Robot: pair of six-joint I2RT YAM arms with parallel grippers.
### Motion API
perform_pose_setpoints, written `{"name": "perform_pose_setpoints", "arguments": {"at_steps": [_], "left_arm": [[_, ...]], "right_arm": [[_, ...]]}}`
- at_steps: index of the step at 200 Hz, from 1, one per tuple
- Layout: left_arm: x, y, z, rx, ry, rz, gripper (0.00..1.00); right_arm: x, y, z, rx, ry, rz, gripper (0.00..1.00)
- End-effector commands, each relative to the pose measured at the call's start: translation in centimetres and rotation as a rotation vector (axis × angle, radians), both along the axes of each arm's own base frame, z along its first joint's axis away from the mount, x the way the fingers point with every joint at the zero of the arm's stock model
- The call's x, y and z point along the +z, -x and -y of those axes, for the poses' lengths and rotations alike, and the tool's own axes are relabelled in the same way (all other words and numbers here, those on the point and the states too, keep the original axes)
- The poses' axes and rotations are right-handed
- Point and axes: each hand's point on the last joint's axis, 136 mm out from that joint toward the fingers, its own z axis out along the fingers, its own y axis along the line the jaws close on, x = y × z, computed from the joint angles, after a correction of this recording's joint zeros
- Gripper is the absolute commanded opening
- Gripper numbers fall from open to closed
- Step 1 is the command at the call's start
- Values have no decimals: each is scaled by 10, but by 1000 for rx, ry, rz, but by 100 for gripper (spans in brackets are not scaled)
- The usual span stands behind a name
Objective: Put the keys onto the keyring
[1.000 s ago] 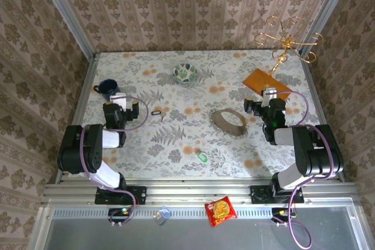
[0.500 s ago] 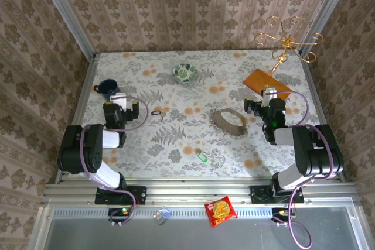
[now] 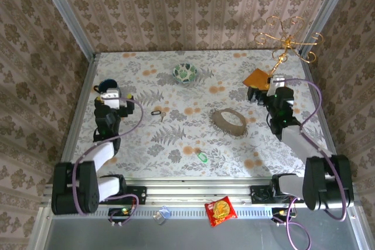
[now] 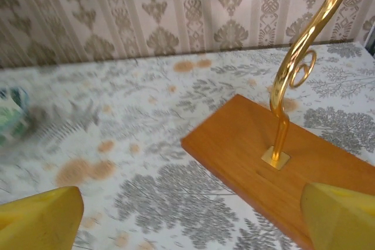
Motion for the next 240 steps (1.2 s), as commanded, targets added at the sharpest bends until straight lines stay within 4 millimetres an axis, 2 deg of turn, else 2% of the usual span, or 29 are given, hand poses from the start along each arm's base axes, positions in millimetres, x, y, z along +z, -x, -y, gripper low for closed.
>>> {"name": "perform_pose_setpoints", "arguments": {"at_steps": [1,25,39,80,106,110,130,155,185,210,240], "left_arm": [[3,5,3,4,105,-74,98],[7,10,22,-62,244,-116,93],[4,13,34,-75,293,-144,92],[-14,25,106,-221,285,-243,92],[-25,28,151,-298,294,-303,92],[-26,32,166,-333,296,-312,92],[-32,39,206,-414,304,-334,92],[-41,48,246,-478,290,-344,92],[-50,55,280,-526,287,-357,92],[-54,61,305,-572,297,-362,92],[-56,65,321,-602,302,-356,92]], "right_arm": [[-20,21,-15,-15,-189,-189,92],[-29,39,-38,8,-279,-330,85],[-42,53,-47,-2,-310,-419,82],[-71,91,-76,19,-303,-626,78],[-90,108,-75,-9,-304,-715,76],[-93,111,-73,-14,-294,-725,76],[-108,122,-64,-34,-267,-780,65],[-117,128,-69,-15,-289,-837,53],[-129,135,-97,60,-413,-918,32],[-137,138,-105,67,-395,-948,31],[-138,135,-110,69,-372,-943,30]]}}
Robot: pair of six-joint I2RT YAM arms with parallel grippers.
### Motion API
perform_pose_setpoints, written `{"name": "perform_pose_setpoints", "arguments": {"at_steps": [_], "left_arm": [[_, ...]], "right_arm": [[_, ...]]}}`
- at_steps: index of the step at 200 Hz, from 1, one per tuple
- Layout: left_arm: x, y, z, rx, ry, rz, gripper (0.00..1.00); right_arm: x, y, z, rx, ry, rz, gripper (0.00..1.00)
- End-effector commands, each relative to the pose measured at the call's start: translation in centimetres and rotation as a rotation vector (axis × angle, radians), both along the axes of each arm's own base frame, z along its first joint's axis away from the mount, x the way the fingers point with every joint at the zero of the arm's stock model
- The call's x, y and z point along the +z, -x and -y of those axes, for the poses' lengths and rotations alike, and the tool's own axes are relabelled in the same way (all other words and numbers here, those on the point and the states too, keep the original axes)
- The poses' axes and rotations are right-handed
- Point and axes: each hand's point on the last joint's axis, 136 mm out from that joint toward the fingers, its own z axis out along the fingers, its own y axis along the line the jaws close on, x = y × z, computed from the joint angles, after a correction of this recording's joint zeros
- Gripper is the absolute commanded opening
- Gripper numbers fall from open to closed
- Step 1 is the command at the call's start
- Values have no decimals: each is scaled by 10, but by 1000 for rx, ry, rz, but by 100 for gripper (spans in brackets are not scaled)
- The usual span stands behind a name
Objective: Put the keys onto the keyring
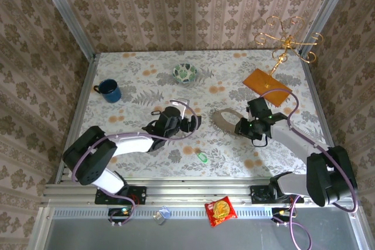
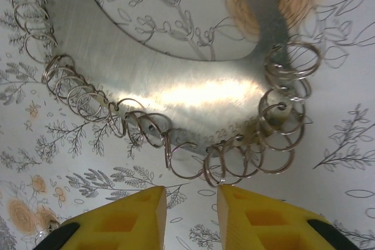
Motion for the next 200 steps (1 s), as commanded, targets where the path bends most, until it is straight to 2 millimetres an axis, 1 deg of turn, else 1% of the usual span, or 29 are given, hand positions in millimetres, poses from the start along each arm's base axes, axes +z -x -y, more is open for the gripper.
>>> {"name": "perform_pose_setpoints", "arguments": {"at_steps": [1,16,25,59,75,84,86,91,120,150,172,200], "left_arm": [[22,-6,17,11,82,45,92],[25,-5,22,-1,108,66,92],[26,-4,24,-4,124,79,92],[26,-6,25,1,131,86,91],[25,-5,24,2,123,82,91],[24,-5,24,0,119,80,91],[24,-5,25,1,120,79,91],[24,-4,25,-1,118,77,91],[23,-2,27,-4,121,75,91],[21,-2,29,-4,120,70,91],[20,-2,30,-4,119,66,91],[20,-1,31,-4,120,67,91]], "right_arm": [[-1,2,-8,2,-18,-14,30],[1,1,-17,31,-27,-10,29],[0,1,-19,44,-15,-16,29],[-8,-4,-14,40,36,-28,27],[-10,-7,-18,47,22,-32,26],[-8,-9,-20,51,14,-24,26],[-14,-8,-21,54,19,-42,26],[-16,-8,-22,56,20,-50,26],[-18,-12,-27,68,8,-54,25],[-19,-15,-29,73,7,-52,24],[-21,-17,-29,79,14,-57,21],[-25,-17,-29,82,18,-68,19]]}}
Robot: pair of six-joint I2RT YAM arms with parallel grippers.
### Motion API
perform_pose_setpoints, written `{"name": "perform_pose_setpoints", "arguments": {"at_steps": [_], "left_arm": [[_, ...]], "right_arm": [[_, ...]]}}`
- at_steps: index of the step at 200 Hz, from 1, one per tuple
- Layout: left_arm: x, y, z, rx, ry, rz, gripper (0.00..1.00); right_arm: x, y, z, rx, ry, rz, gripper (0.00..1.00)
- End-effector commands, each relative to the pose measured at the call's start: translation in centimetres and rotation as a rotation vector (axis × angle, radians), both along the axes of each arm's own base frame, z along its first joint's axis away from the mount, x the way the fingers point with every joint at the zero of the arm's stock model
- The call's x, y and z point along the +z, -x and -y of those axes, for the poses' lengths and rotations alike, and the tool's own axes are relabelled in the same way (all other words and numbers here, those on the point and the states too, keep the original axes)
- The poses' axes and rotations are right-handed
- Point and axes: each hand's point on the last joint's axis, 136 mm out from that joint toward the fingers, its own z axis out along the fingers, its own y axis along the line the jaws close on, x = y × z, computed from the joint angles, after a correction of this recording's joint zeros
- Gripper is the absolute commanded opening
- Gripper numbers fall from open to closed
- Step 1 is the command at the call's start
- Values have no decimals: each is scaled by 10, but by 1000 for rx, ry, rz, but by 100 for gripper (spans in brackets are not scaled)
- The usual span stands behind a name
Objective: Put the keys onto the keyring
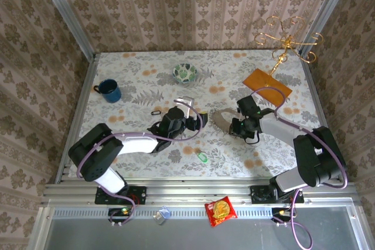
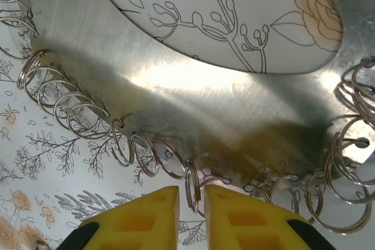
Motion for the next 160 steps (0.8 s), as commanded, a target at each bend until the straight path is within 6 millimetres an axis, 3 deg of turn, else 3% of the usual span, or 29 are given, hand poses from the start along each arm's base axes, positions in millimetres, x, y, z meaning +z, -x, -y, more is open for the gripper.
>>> {"name": "perform_pose_setpoints", "arguments": {"at_steps": [1,91,113,123,160], "left_arm": [[4,-2,5,14,25,0,91],[6,-4,4,26,15,9,91],[9,-5,2,30,2,24,92],[11,-6,-1,35,-18,39,92],[28,-14,-23,51,-99,86,94]], "right_arm": [[2,-5,-5,20,-4,3,19],[-4,-5,-6,26,-2,-10,13],[-2,-6,-6,30,-2,-6,5],[2,-7,-5,32,1,6,0],[42,-12,-3,87,12,122,0]]}}
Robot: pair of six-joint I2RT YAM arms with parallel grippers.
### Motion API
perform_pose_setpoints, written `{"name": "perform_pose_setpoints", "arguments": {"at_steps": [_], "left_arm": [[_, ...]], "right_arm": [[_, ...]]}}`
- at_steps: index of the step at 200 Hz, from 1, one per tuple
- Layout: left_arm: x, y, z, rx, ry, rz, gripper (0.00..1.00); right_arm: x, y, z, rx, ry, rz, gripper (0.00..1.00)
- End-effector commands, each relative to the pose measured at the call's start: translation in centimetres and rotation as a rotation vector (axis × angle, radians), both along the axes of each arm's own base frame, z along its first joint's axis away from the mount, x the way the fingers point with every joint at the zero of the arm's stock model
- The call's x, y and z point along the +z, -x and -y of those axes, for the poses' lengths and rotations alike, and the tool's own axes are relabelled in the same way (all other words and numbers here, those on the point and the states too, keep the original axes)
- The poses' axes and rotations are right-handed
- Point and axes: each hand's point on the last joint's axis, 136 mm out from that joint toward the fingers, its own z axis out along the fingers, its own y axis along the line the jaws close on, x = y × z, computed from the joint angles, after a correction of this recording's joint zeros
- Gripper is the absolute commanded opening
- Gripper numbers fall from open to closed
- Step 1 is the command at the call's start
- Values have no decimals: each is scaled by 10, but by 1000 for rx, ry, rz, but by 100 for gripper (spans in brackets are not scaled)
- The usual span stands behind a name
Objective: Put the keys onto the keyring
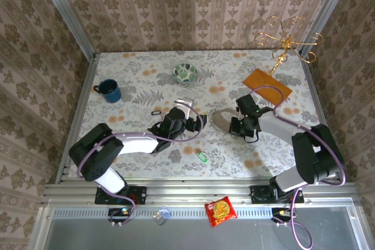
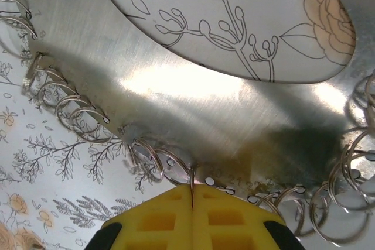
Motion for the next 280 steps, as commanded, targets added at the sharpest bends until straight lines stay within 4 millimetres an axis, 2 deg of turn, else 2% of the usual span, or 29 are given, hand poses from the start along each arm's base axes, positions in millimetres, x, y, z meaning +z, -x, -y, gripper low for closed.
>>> {"name": "perform_pose_setpoints", "arguments": {"at_steps": [1,53,81,114,143,173,193,224,280], "left_arm": [[33,-12,-13,18,-37,81,94],[85,-12,-28,-157,-122,201,92],[115,0,-22,-339,-199,286,90],[138,8,-26,-464,-308,360,83],[154,20,-25,-573,-320,401,76],[157,47,-19,-711,-282,438,69],[150,68,-15,-801,-266,463,62],[133,97,-9,-904,-289,523,56],[121,117,-10,-959,-265,505,41]], "right_arm": [[41,-9,-3,65,1,115,0],[119,-12,-18,364,65,294,0],[160,-16,-28,530,119,385,0],[205,-20,-51,726,131,507,0],[231,-13,-77,899,94,618,0],[245,2,-102,1079,51,745,0],[245,11,-114,1174,44,787,0],[238,26,-133,1304,14,795,0],[227,41,-153,1430,27,800,0]]}}
